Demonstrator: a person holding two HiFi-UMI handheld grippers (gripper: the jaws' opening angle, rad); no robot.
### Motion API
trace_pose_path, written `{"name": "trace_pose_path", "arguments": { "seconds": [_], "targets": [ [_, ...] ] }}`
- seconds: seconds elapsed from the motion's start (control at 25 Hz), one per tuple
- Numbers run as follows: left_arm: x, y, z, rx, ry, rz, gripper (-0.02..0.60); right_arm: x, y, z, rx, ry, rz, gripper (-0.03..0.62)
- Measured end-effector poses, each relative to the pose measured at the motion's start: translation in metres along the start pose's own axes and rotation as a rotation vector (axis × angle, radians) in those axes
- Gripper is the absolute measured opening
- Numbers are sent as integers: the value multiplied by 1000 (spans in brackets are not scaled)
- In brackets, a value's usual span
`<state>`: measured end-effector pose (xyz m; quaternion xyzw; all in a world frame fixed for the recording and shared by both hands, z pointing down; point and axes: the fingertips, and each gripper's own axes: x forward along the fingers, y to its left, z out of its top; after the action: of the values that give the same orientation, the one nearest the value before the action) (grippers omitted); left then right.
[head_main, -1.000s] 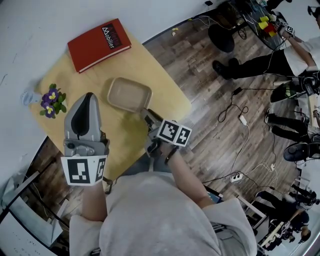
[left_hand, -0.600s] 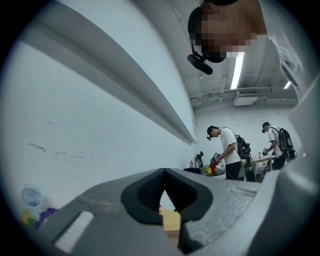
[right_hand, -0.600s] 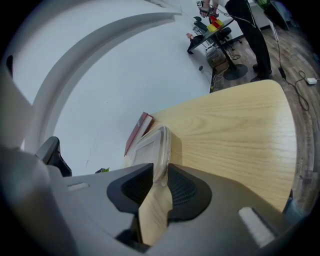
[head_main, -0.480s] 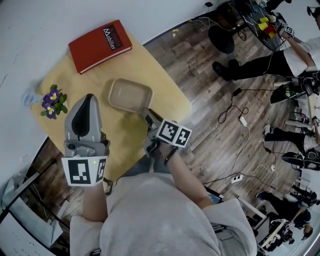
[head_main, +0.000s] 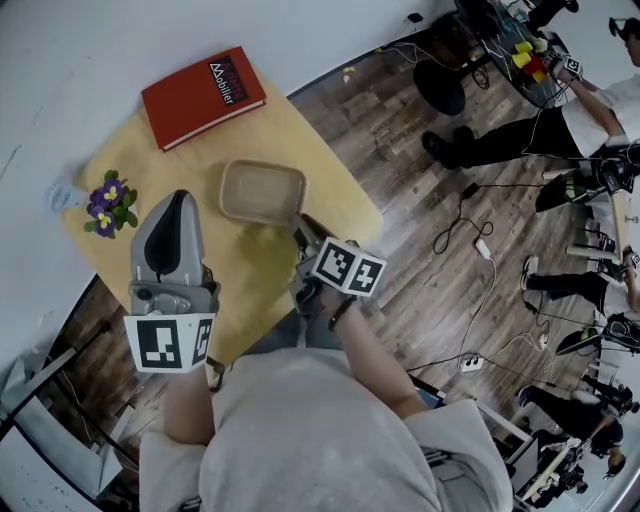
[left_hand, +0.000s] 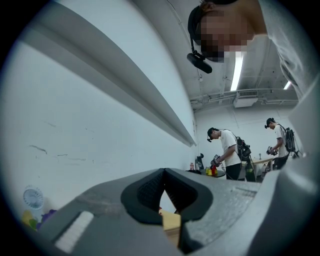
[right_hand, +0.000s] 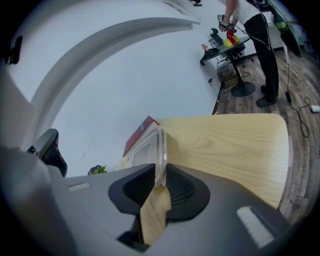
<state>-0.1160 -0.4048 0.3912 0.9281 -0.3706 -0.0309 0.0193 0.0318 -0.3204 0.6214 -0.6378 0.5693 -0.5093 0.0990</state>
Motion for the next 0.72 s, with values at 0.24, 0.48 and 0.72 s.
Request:
{"name": "trace_pose_path", "arguments": {
  "seconds": [0.24, 0.48, 0.72],
  "targets": [
    [-4, -2, 6, 4, -11, 0, 3, 3, -12, 9, 8, -8, -42, 80],
    [-9, 1, 8, 6, -15, 13, 3, 4, -21, 14, 15, -7, -59, 67],
    [-11, 0, 9, 8, -16, 15, 3, 3, -15, 20, -48, -16, -60, 45]
  ]
}}
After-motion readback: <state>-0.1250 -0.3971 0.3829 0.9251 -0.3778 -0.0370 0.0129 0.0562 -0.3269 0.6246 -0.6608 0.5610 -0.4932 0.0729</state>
